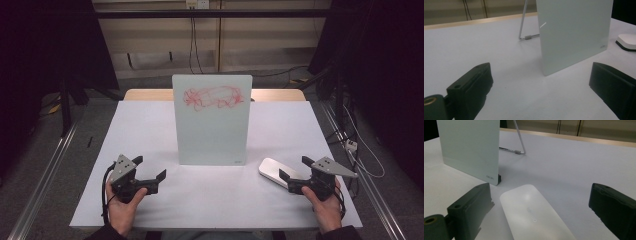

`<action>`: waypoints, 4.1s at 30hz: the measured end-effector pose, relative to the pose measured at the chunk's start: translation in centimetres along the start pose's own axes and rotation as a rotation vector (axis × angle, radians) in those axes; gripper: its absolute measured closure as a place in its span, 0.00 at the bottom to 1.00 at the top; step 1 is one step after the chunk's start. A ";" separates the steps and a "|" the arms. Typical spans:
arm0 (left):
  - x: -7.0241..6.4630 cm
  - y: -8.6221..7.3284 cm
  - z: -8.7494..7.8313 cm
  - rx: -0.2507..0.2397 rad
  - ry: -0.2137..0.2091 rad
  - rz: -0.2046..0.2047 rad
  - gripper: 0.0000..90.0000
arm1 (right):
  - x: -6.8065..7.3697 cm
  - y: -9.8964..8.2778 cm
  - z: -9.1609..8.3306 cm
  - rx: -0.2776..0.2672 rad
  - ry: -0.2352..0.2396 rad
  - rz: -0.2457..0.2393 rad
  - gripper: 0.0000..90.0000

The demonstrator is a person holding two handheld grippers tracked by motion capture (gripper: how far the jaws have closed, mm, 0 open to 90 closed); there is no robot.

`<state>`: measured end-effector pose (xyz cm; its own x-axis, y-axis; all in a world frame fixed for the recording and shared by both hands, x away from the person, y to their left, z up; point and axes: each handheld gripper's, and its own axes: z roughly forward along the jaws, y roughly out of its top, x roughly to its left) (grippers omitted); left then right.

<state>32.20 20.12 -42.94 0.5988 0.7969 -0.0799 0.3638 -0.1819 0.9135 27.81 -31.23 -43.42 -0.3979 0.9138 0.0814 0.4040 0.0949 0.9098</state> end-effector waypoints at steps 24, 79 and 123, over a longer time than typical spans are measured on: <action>-0.2 -0.1 -0.4 0.004 -0.021 0.011 0.05 | 0.4 0.5 0.2 0.033 0.094 0.002 0.05; -0.4 -0.2 -0.1 0.038 -0.032 0.005 0.07 | -1.1 3.0 4.9 0.395 0.148 -0.179 0.14; -0.4 -0.2 -0.2 0.035 -0.046 0.006 0.07 | -0.8 2.2 5.5 0.534 0.219 -0.338 0.35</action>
<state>31.75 19.96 -43.00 0.6330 0.7685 -0.0939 0.3843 -0.2066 0.8998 33.59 -29.61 -43.71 -0.7095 0.7035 -0.0413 0.5576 0.5963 0.5775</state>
